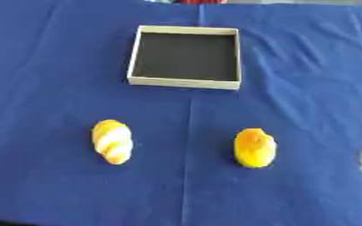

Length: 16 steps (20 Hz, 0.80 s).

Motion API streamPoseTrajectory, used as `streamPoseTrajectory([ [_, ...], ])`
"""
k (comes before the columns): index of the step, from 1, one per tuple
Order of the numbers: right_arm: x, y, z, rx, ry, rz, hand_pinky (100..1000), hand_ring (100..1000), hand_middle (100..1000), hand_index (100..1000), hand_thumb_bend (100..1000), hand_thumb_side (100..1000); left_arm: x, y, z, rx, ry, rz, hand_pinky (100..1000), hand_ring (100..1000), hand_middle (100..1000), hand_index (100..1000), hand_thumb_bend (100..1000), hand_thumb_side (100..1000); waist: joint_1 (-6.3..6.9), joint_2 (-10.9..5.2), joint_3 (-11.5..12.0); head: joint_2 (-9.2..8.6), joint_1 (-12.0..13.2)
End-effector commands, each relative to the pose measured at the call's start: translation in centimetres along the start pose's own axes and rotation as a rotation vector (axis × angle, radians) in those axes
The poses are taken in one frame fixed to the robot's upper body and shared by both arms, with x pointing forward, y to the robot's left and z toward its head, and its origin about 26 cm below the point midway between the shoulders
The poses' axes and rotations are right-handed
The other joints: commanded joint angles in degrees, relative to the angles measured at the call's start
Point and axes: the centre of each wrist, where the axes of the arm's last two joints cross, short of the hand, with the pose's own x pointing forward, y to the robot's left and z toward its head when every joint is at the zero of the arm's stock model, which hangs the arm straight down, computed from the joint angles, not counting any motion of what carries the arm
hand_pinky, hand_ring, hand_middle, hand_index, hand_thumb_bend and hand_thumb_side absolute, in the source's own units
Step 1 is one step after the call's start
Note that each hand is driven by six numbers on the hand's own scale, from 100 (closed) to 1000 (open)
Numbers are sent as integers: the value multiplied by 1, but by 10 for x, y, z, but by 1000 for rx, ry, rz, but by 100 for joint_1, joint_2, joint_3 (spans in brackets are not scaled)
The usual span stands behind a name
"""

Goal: Pick up objects on the table and place them in the box.

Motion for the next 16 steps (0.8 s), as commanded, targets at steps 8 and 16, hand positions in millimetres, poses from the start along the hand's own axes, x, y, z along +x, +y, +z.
streamPoseTrajectory([
  [8,2,-11,-2,30,-20,33,789,948,714,895,100,699,4,8,-8,-3,-37,-26,874,937,780,799,100,598,7,-73,-34,0,41],
  [16,8,-40,65,349,-12,294,802,932,773,890,100,648,1,28,-4,-74,-37,-100,877,938,783,800,100,586,-49,-1,-161,-22,160],
])
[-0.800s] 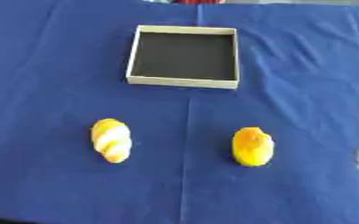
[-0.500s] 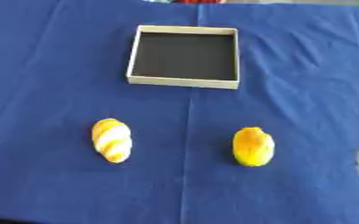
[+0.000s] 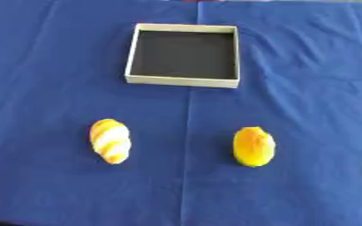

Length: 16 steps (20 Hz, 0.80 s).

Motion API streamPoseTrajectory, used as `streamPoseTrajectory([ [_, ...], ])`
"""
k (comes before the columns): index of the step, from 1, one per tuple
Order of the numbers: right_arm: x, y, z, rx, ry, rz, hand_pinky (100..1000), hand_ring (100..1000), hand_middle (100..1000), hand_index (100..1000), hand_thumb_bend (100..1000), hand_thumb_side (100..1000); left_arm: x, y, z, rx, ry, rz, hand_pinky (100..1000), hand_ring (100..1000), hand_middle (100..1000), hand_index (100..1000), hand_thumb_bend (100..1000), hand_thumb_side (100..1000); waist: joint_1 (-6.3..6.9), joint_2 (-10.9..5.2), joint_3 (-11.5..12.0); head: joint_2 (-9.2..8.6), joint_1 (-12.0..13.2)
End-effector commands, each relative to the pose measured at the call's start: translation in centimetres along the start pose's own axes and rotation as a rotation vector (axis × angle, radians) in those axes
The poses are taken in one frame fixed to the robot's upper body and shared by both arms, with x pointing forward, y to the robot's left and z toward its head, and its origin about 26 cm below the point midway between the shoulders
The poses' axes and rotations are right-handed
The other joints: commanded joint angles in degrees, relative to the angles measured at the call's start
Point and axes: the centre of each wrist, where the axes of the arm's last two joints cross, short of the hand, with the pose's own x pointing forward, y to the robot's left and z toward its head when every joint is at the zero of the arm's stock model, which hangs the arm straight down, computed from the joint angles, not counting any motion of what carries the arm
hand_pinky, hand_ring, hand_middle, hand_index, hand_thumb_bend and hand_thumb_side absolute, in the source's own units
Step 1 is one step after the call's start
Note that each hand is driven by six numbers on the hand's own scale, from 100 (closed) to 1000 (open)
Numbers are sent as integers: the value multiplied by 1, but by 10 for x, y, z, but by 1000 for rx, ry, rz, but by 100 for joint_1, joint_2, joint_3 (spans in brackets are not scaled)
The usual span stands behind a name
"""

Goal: Pick up objects on the table and place them in the box.

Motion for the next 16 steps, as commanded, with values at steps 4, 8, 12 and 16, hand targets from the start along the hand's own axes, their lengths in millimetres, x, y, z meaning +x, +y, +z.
streamPoseTrajectory([
  [4,12,-11,49,291,-88,281,810,930,806,892,100,646,2,17,-6,-51,-42,-51,878,939,783,799,100,583,10,-61,-72,-46,91],
  [8,24,-13,83,494,-129,431,818,941,832,893,100,661,2,18,-6,-62,-43,-50,878,940,784,799,100,582,16,-44,-108,-72,114],
  [12,38,-15,108,675,-170,545,822,948,846,891,100,654,2,18,-5,-80,-40,-45,877,943,784,796,100,580,15,-33,-104,-101,103],
  [16,41,-17,113,807,-229,609,825,956,854,891,100,641,2,18,-4,-102,-37,-37,877,944,785,796,100,579,6,-37,-91,-114,74],
])
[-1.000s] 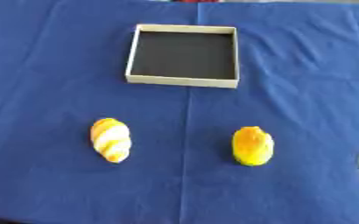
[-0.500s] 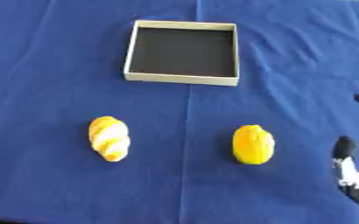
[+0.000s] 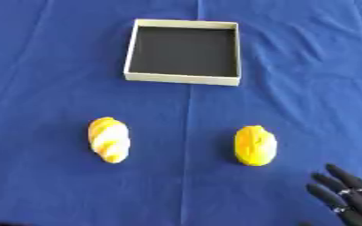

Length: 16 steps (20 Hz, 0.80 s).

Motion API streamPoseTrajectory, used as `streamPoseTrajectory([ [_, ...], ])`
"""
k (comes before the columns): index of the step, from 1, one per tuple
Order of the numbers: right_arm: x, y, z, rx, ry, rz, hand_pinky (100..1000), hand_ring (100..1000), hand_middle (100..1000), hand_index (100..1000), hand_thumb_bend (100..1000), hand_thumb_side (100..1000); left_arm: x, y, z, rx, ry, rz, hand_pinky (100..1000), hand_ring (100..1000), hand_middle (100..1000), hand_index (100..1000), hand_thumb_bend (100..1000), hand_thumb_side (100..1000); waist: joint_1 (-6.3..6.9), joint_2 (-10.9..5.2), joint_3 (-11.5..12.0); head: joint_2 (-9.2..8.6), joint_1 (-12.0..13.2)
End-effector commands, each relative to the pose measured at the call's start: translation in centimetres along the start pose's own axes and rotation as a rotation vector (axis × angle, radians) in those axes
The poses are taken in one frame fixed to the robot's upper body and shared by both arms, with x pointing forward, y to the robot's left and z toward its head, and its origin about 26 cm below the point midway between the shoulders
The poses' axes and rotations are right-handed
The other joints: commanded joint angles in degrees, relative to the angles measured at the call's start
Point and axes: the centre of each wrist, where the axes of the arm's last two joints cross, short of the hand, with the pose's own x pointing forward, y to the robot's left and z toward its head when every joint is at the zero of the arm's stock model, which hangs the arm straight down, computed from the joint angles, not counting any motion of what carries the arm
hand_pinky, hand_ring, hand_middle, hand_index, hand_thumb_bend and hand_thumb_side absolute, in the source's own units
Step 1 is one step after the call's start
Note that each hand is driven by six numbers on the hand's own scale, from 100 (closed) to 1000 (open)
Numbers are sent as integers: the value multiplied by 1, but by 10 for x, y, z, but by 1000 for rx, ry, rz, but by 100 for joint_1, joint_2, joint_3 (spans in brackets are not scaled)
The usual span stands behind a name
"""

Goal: Pick up objects on the table and place them in the box.

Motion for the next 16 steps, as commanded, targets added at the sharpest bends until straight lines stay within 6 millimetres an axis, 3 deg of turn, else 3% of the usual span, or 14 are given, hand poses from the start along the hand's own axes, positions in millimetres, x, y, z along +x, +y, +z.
streamPoseTrajectory([
  [1,-4,-7,-2,58,-65,68,824,955,854,891,100,638,4,5,-6,-27,-28,-7,877,944,785,796,100,579,-3,-105,13,-75,-26],
  [8,-42,-26,-29,-57,-49,39,823,951,846,893,100,633,4,6,-5,-40,-24,-7,877,945,786,796,100,579,-33,-128,-11,-113,-12],
  [16,-90,-69,-62,-135,-56,-45,822,964,840,900,100,625,4,6,-4,-53,-19,-9,877,946,787,795,100,579,-67,-180,-66,-142,14],
])
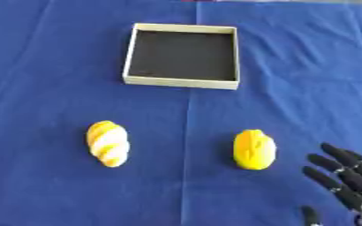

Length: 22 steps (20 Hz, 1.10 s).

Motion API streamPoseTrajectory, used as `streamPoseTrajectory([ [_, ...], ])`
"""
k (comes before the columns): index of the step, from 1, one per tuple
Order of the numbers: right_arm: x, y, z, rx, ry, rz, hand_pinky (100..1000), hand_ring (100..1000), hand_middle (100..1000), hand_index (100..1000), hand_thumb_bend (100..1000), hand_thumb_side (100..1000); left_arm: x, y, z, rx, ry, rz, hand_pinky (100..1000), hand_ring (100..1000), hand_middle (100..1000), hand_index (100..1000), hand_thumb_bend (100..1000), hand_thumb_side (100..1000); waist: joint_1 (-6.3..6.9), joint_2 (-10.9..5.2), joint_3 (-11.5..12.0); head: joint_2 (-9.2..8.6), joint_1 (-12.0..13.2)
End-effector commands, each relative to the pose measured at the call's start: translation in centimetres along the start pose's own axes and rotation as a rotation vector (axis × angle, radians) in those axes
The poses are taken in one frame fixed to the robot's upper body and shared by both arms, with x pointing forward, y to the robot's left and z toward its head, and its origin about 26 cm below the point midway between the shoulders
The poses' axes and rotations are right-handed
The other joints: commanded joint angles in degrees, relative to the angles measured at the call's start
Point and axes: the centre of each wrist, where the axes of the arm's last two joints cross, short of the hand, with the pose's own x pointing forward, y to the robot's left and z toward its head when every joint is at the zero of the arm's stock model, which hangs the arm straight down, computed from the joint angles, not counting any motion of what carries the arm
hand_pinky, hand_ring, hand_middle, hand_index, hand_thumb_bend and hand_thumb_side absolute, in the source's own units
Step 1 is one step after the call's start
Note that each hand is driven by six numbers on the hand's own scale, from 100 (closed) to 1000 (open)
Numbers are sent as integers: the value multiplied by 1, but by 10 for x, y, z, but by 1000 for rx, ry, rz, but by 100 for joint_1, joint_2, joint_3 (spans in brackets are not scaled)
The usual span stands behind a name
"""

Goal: Pick up objects on the table and place them in the box.

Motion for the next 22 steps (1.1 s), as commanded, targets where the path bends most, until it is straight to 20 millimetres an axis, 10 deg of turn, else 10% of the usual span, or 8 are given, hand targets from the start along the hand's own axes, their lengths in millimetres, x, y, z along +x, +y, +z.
streamPoseTrajectory([
  [1,-19,-22,-14,7,-23,-15,822,966,839,900,100,626,4,6,-6,-23,-28,-14,877,946,787,795,100,579,-11,-149,-14,-74,5],
  [22,-47,-88,-99,320,-133,-191,842,1000,840,944,100,442,7,-1,-12,-24,-47,29,876,942,786,797,100,582,-123,-266,214,39,-373],
])
